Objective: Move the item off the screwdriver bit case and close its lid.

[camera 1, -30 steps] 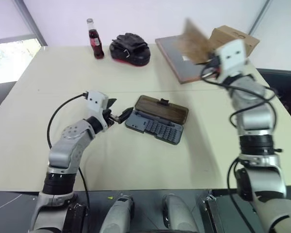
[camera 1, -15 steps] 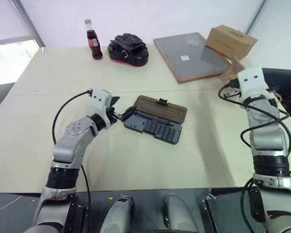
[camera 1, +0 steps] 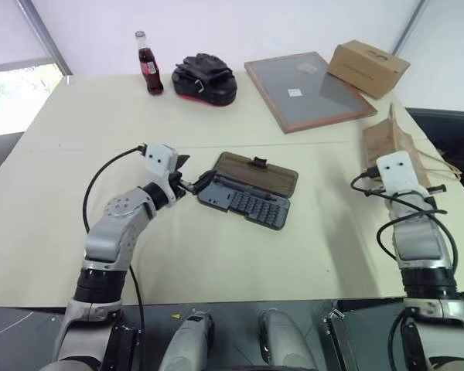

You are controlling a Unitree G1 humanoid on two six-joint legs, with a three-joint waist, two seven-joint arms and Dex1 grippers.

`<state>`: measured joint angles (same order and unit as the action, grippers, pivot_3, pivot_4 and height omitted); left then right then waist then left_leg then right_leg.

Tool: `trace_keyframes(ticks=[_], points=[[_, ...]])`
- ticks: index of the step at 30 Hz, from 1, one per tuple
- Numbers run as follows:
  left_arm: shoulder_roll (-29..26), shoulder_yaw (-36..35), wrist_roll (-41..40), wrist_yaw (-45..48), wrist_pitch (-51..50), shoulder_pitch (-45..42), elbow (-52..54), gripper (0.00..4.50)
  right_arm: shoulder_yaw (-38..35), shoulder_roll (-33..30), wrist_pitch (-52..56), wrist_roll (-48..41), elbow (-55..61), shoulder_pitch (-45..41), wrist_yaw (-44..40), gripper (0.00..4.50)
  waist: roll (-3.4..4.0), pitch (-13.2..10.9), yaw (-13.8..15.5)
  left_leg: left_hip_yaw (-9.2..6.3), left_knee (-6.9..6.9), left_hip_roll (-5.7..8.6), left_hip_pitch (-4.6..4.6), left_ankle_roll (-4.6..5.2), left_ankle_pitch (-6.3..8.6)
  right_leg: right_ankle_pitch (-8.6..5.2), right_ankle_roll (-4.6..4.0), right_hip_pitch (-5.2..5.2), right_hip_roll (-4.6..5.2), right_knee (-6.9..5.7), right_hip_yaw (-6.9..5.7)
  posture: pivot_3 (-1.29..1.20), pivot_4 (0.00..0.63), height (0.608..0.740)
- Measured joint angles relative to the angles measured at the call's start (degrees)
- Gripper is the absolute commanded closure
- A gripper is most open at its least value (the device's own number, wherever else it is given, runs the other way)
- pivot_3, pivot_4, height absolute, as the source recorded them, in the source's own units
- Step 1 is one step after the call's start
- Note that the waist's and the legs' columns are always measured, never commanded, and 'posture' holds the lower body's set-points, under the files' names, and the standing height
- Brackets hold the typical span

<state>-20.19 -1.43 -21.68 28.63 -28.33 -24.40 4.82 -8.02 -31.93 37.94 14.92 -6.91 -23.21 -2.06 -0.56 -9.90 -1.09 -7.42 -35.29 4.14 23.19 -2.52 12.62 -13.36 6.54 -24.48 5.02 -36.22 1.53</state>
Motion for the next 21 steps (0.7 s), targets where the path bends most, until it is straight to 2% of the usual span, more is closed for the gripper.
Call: trace_keyframes(ticks=[2, 8, 15, 18, 21], points=[[0.00, 0.00, 0.01, -0.02, 0.00, 0.00, 0.00, 0.00, 0.00, 0.05, 0.62, -0.02, 0.29, 0.00, 0.00, 3.23, 0.00, 0.00, 0.10, 0.00, 0.00, 0.00, 0.00, 0.00, 0.00, 0.00, 0.00, 0.00, 0.00, 0.00, 0.00, 0.00, 0.150, 0.740], [-0.01, 0.08, 0.04, 0.06, 0.00, 0.00, -0.01, 0.00, -2.51, 0.72, 2.17, -0.37, 3.21, 0.00, 1.80, 0.02, 0.00, 0.00, 0.18, -0.01, 0.00, 0.00, 0.00, 0.00, 0.00, 0.00, 0.00, 0.01, 0.00, 0.00, 0.00, 0.00, 0.150, 0.740], [-0.03, 0.15, 0.04, 0.70, 0.00, -0.11, -0.12, 0.00, -8.22, 1.55, -4.74, -0.62, 10.89, -2.64, 8.46, 0.02, 0.00, 0.00, -0.09, 0.00, 0.00, -0.01, -0.02, 0.00, 0.00, 0.00, 0.00, 0.01, -0.02, 0.00, 0.00, 0.00, 0.150, 0.740], [-0.07, 0.16, 0.05, 1.01, 0.01, -0.25, -0.21, 0.00, -6.38, 1.65, -6.06, -1.66, 13.15, -5.66, 5.94, 0.02, 0.00, 0.00, -0.17, 0.01, 0.00, -0.02, -0.03, 0.00, 0.00, 0.00, 0.00, 0.01, -0.02, -0.01, 0.00, 0.00, 0.150, 0.740], [-0.07, 0.19, 0.17, 1.17, 0.01, -0.55, -0.32, 0.00, -1.58, 2.91, -4.80, -4.12, 13.38, -10.03, 0.16, 0.02, 0.00, 0.00, -0.25, -0.01, 0.00, -0.02, -0.03, 0.00, 0.00, 0.00, 0.00, 0.02, -0.03, -0.01, -0.01, 0.00, 0.150, 0.740]])
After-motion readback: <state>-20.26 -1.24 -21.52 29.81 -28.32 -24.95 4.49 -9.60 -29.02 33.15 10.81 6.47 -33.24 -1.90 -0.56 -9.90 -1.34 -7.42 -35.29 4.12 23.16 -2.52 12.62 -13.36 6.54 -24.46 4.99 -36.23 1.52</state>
